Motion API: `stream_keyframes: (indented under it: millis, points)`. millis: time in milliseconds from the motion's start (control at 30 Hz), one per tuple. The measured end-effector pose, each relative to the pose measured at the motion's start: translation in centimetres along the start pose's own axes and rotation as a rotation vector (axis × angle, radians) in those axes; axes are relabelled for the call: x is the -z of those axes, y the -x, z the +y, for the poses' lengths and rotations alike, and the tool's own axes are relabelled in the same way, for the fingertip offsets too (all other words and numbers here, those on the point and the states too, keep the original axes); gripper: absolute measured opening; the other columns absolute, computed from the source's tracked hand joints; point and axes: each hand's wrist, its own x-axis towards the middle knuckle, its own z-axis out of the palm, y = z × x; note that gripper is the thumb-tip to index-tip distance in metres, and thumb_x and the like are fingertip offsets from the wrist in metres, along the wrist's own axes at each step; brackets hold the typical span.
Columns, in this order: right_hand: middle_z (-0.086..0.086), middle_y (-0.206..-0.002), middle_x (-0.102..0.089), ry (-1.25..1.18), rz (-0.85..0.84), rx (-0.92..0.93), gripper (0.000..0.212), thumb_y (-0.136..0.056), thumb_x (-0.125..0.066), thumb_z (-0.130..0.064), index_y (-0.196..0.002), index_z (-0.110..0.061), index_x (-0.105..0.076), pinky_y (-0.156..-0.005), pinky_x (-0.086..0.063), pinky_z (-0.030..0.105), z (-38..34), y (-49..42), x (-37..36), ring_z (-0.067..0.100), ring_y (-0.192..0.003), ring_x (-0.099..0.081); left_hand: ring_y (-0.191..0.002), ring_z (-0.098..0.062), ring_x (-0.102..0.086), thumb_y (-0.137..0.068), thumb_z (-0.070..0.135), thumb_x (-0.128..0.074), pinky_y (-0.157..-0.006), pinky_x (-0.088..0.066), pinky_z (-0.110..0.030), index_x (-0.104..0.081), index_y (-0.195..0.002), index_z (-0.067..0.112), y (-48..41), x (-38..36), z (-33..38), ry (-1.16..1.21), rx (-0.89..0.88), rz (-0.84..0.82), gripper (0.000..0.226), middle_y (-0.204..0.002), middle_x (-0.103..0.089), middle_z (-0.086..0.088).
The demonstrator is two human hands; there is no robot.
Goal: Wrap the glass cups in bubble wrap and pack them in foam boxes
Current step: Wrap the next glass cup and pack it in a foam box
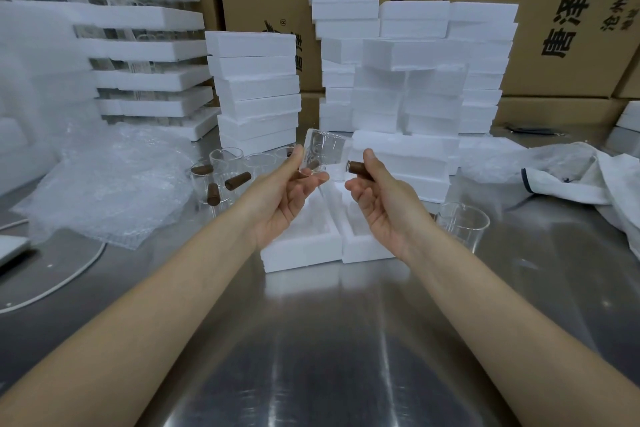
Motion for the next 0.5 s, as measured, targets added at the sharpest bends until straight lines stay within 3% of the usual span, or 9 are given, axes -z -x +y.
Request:
stream_keyframes:
  millis: [367, 500]
  points:
    - [0.005, -0.061, -0.067, -0.011, -0.006, -0.011, 0.032, -0.088, -0.066, -0.037, -0.089, -0.005, -0.067, -0.047, -0.047, 0.009, -0.09, -0.22, 0.23, 0.006, -0.049, -0.063, -0.051, -0.001, -0.062, -0.086, 0.04, -0.065, -0.036, -0.04, -0.007, -0.058, -0.084, 0.007, 0.16, -0.1, 0.09, 0.018, 0.027, 0.012, 0.033, -0.08, -0.074, -0.006]
    - [0.008, -0.068, -0.07, -0.103, -0.011, -0.038, 0.024, -0.092, -0.063, -0.024, -0.09, 0.0, -0.066, -0.049, -0.049, 0.01, -0.01, -0.35, 0.35, 0.007, -0.055, -0.066, -0.057, 0.0, -0.064, -0.089, 0.03, -0.064, -0.036, -0.039, -0.007, -0.062, -0.092, 0.006, 0.4, 0.0, 0.27, 0.05, 0.021, -0.01, 0.025, -0.09, -0.075, -0.005]
